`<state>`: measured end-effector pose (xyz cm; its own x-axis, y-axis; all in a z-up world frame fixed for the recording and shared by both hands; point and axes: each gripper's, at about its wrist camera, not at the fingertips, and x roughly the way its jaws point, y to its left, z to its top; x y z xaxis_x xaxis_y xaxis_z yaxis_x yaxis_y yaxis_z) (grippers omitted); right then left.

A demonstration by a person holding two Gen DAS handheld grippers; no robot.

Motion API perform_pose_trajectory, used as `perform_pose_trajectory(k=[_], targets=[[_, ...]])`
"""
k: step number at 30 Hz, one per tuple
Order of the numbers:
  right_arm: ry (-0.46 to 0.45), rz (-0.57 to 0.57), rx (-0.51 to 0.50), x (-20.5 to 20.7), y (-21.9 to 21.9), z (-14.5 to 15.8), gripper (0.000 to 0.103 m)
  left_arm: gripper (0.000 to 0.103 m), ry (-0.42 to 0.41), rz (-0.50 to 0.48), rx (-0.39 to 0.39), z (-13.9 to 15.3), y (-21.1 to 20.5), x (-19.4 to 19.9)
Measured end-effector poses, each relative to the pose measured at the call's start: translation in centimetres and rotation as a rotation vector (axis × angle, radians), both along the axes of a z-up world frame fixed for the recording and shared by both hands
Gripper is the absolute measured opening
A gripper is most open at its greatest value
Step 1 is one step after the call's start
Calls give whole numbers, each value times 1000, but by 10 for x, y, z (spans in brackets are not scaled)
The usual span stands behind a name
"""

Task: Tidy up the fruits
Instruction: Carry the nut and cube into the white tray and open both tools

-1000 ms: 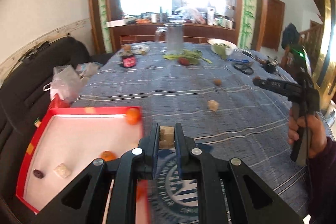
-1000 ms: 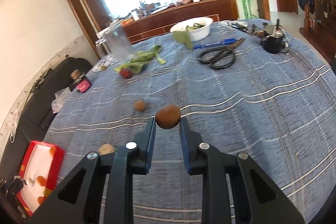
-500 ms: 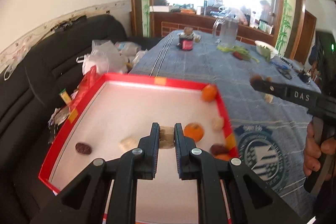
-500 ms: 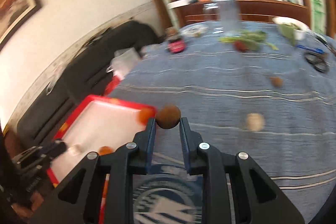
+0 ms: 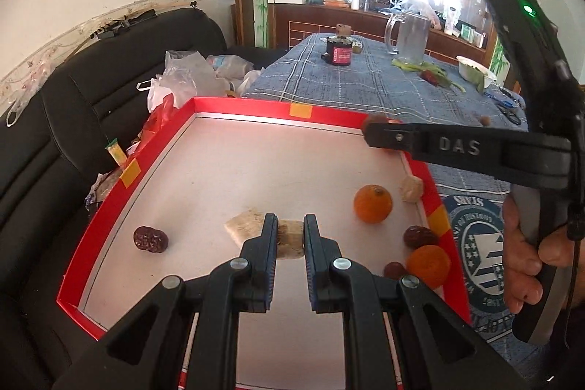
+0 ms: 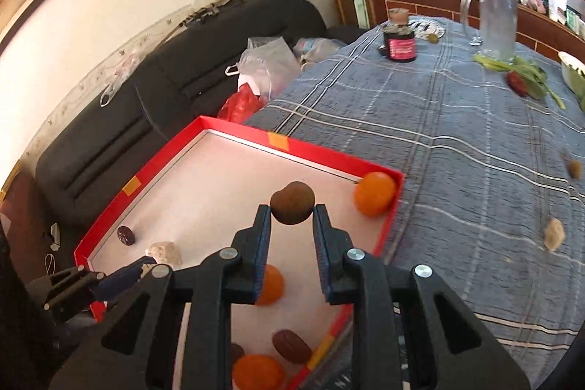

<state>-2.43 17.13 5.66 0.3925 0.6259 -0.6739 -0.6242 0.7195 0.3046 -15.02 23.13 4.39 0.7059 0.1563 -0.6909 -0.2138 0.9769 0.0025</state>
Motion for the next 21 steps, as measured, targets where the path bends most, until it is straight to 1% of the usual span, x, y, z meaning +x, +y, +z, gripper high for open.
perform_pose_trajectory(k=[10, 17, 18, 19, 20, 21], targets=[[78, 14, -70, 12, 23, -27, 26, 12, 1, -1, 51, -4, -3, 4], [40, 35, -126, 9, 28, -30, 27, 13, 4, 5, 98, -6, -8, 4], [41, 40, -126, 9, 28, -30, 31, 15, 5, 4, 100, -6, -9, 4], [47, 41, -124, 9, 28, -30, 41, 16, 7, 3, 101, -6, -10, 4], [62, 39, -117, 11, 26, -29, 46, 21, 8, 0, 103, -6, -10, 4], [75, 35, -107, 11, 24, -29, 53, 28, 9, -4, 106, -5, -11, 4]])
